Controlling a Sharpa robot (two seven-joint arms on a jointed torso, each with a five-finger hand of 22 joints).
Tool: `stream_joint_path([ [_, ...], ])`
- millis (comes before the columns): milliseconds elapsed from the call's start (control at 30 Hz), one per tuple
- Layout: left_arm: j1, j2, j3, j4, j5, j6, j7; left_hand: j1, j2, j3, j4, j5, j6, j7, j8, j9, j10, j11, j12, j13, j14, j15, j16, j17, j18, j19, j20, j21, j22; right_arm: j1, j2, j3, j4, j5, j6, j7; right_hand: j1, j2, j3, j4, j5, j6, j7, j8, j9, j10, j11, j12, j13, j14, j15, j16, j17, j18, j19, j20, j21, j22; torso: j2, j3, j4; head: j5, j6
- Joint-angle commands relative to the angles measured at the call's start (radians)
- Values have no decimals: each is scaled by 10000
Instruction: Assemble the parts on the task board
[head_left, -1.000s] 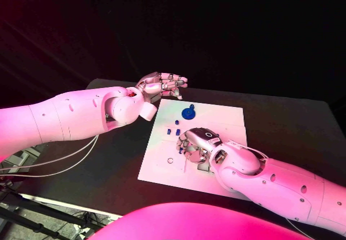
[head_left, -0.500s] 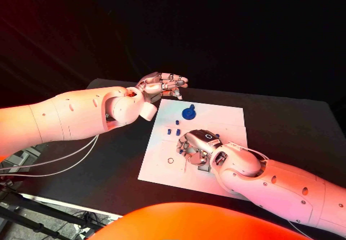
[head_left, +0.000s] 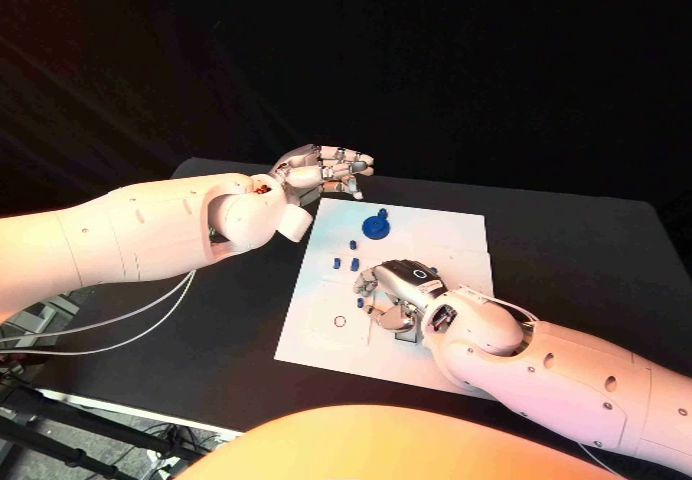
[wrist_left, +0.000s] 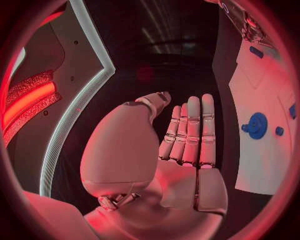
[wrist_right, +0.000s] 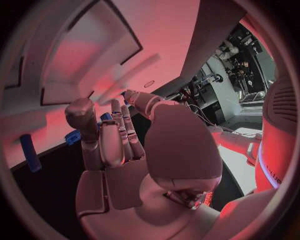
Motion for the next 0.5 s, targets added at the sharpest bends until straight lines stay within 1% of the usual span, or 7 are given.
stream_joint_path([
  [33,10,8,9,1,-25,226,3,11,77,-44,3,20,-4,42,18,-13,-44,4,-30,-10,-88,-3,-36,-10,47,63,-7,-53,-10,-14,-116,-3,139,-49,-399,-77,51,-80,-49,-4,48,-28,10,-46,0,-114,3,58,17,-27,64,-38,-54,197,-77,5,-35,941,1,0,2,-33,0],
  [167,10,0,9,-6,-36,262,-14,9,75,-51,2,18,-12,44,15,-16,-52,6,-32,-13,-89,-2,-40,-13,47,66,-6,-61,-15,-6,-391,12,435,-67,-524,-134,83,-60,-56,-21,82,31,32,-33,17,-129,0,101,25,-26,61,-34,-55,197,-65,13,5,951,-5,-7,-2,-58,0],
  [267,10,-12,9,-6,-41,277,-21,9,75,-51,2,18,-12,44,15,-16,-52,6,-32,-13,-89,-2,-40,-13,47,66,-6,-61,-15,35,-687,57,733,-82,-583,-198,93,-50,-68,-25,98,79,54,-21,31,-137,-3,135,31,-21,59,-25,-46,196,-53,18,39,960,-4,-9,-12,-86,0],
  [333,10,-23,9,-1,-42,279,-24,9,75,-51,2,18,-12,44,15,-16,-52,6,-32,-13,-89,-2,-40,-13,47,66,-6,-61,-15,86,-930,108,960,-89,-611,-247,95,-49,-72,-27,103,94,62,-17,35,-139,-4,146,33,-22,58,-29,-57,197,-50,19,45,962,-3,-10,-19,-108,0],
  [367,10,-33,9,4,-43,278,-24,9,75,-51,2,18,-12,44,15,-16,-52,6,-32,-13,-89,-2,-40,-13,47,66,-6,-61,-15,134,-1111,146,1122,-82,-622,-279,102,-42,-76,-29,113,122,71,-10,43,-134,-6,169,37,-15,55,-17,-40,192,-35,22,88,972,-5,-12,-31,-132,0],
  [433,10,-45,8,11,-44,277,-23,9,75,-51,2,18,-12,44,15,-16,-52,6,-32,-13,-89,-2,-40,-13,47,66,-6,-61,-15,226,-1377,200,1342,-17,-592,-331,111,-34,-84,-31,129,163,89,-4,55,-108,-12,220,48,8,52,16,8,180,6,22,203,998,1,-10,-29,-194,0],
  [500,10,-66,8,19,-47,272,-20,9,75,-51,2,18,-12,44,15,-16,-52,6,-32,-13,-89,-2,-40,-13,47,66,-6,-61,-15,398,-1748,280,1601,323,-422,-467,108,-30,-94,-25,147,189,102,-11,63,-68,-17,286,60,55,52,81,101,156,81,19,410,1044,-5,-12,-32,-264,0],
])
